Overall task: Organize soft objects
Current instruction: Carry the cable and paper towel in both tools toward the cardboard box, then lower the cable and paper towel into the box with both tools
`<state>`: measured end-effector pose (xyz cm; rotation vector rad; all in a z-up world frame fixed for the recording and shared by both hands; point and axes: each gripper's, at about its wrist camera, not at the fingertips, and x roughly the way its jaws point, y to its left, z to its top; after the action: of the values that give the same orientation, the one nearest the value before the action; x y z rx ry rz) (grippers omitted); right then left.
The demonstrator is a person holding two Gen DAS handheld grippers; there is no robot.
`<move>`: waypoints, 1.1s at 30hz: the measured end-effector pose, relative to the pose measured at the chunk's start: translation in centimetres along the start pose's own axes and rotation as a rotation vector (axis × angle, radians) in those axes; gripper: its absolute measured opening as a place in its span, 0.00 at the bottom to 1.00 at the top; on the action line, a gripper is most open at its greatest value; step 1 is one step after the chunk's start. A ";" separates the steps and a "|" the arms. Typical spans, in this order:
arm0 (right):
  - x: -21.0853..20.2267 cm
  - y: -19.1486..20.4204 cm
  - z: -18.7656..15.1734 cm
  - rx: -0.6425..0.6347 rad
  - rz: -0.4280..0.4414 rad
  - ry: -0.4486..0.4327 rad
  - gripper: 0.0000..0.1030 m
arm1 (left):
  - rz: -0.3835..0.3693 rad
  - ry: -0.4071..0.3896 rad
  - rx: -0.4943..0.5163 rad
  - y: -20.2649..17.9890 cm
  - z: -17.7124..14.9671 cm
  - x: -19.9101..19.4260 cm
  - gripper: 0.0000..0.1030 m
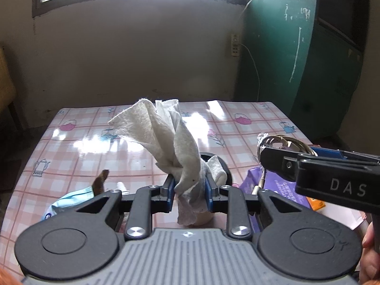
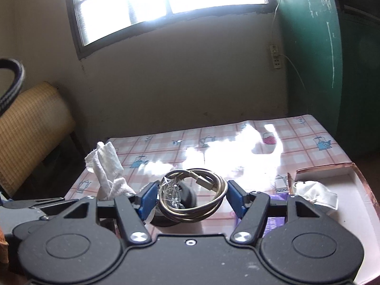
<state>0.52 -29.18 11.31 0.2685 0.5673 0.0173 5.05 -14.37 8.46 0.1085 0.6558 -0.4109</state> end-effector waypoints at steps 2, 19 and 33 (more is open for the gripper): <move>-0.2 -0.5 0.0 0.008 -0.009 -0.003 0.74 | -0.008 -0.001 0.006 -0.3 0.0 0.1 0.27; -1.4 -4.1 0.2 0.053 -0.063 -0.013 0.74 | -0.074 0.011 0.060 -4.0 0.2 1.1 0.27; -2.5 -8.9 0.2 0.107 -0.139 -0.026 0.74 | -0.148 0.033 0.127 -8.5 0.2 3.1 0.27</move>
<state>-2.00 -38.02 10.56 0.3322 0.5606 -0.1513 3.99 -23.19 6.97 0.1884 0.6725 -0.5945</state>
